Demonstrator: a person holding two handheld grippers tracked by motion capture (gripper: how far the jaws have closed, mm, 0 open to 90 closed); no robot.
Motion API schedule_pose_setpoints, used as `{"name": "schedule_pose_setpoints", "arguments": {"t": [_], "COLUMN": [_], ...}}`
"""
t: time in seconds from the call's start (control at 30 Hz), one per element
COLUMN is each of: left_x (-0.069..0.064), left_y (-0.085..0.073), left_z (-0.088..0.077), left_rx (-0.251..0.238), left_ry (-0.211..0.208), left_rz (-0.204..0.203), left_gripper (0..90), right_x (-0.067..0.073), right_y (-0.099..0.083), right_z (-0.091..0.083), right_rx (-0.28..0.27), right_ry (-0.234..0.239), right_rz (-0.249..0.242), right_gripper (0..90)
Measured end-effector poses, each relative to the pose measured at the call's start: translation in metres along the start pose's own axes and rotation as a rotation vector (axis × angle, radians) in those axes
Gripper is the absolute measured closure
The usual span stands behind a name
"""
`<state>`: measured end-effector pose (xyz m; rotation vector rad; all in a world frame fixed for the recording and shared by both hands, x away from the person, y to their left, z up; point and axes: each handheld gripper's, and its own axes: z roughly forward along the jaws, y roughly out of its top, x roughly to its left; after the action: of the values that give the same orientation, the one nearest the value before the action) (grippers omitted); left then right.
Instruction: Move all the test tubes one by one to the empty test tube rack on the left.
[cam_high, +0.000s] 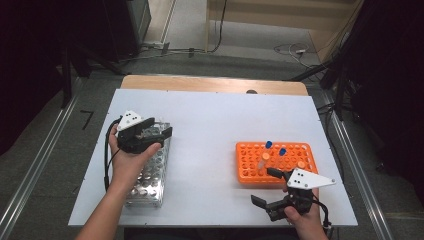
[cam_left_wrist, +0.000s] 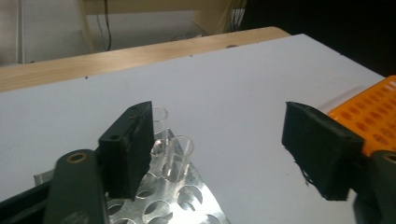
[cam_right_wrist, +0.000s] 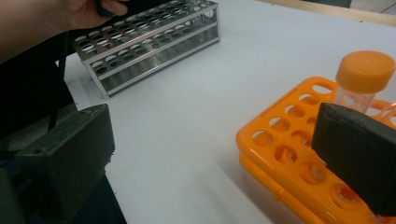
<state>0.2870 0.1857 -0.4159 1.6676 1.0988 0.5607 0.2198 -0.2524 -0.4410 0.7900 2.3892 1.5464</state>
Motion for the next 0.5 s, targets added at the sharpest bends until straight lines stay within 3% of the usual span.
{"name": "schedule_pose_setpoints", "arguments": {"t": [0.17, 0.37, 0.5], "left_x": [-0.011, -0.027, -0.037], "left_y": [-0.001, -0.007, -0.013], "left_z": [-0.013, -0.024, -0.029], "left_rx": [-0.032, -0.023, -0.035], "left_ry": [-0.031, -0.086, -0.107], "left_rz": [-0.005, -0.005, -0.008], "left_gripper": [12.7, 3.0, 0.0], "right_x": [-0.002, -0.006, -0.012], "right_y": [0.003, 0.006, 0.009], "right_z": [-0.006, -0.014, -0.023], "right_rx": [-0.015, -0.032, -0.05], "right_ry": [-0.013, -0.041, -0.093], "right_rz": [0.003, -0.002, 0.011], "right_gripper": [0.0, 0.0, 0.0]}}
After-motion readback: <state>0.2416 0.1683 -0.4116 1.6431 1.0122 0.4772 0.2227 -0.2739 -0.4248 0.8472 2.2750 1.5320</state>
